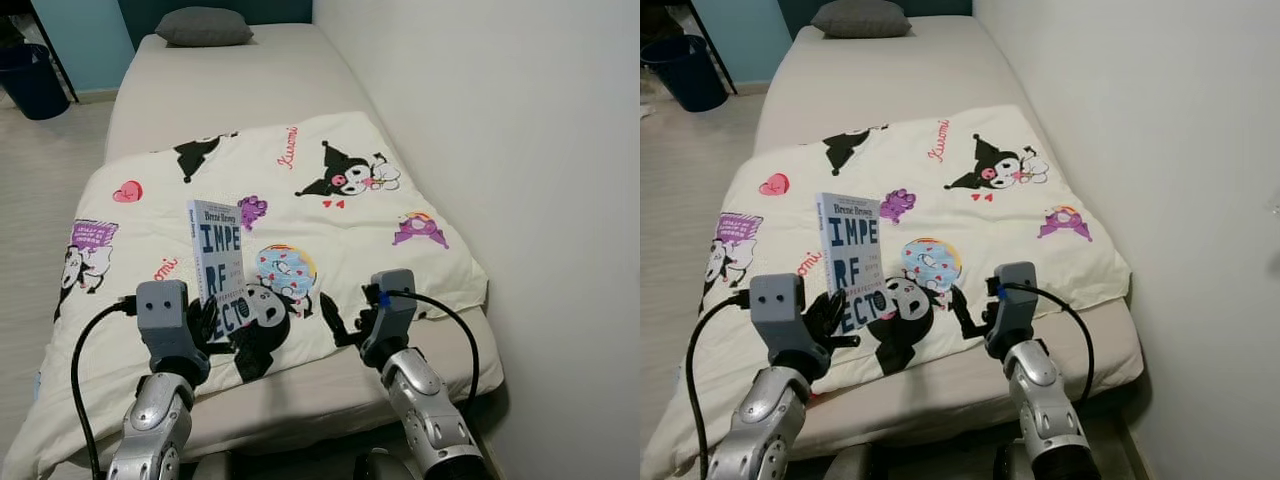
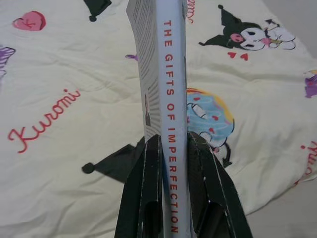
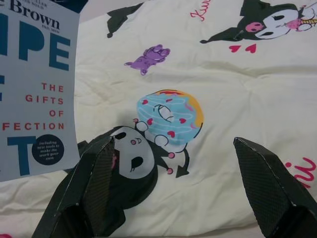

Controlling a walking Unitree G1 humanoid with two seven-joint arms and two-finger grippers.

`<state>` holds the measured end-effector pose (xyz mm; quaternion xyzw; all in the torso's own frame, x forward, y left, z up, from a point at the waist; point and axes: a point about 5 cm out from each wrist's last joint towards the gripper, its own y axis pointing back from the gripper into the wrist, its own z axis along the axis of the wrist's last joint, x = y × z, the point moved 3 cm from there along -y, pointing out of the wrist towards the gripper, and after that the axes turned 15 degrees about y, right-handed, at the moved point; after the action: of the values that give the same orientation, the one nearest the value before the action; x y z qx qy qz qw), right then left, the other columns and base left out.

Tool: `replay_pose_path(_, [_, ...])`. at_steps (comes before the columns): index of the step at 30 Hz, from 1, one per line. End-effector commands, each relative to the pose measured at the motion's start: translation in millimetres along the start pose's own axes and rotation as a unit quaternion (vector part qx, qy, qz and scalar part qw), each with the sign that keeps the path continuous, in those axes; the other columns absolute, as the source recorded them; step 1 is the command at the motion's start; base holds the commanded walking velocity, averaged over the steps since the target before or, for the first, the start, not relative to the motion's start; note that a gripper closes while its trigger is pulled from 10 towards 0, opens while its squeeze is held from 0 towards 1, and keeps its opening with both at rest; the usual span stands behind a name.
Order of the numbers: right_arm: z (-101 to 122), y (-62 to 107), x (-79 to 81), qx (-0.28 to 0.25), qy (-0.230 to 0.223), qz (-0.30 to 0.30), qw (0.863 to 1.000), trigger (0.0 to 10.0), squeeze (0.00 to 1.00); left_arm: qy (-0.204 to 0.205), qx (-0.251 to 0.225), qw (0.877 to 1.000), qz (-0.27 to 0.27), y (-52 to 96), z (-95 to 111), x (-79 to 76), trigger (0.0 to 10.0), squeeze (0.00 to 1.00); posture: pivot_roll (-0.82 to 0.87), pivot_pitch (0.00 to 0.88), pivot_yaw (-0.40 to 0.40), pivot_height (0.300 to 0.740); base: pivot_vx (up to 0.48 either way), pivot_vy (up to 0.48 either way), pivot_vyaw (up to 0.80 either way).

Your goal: Clean up the room

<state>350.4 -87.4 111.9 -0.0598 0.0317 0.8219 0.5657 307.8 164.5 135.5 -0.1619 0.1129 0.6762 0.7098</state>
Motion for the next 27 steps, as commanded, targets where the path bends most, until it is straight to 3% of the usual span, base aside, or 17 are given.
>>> replay_pose_path(1, [-8.0,5.1,-1.4,0.008,-0.010,-0.004,1.000,10.0,0.00,-0.015,-0.005,1.000,-0.003,2.2,1.3,0.2,10.0,0.00,0.02,0.192,0.006,0.660,0.000,0.000,0.00])
replay_pose_path(21, [-10.9,3.0,-2.6,0.010,-0.015,-0.009,1.000,10.0,0.00,-0.031,-0.015,0.999,0.010,1.3,-0.2,5.5,10.0,0.00,0.02,0.177,0.014,0.720,0.000,0.000,0.00])
replay_pose_path(27, [-15.8,4.0,-4.0,0.016,-0.015,-0.010,1.000,10.0,0.00,-0.035,0.003,0.999,0.021,2.7,-12.8,9.7,10.0,0.00,0.02,0.169,0.009,0.740,0.000,0.000,0.00])
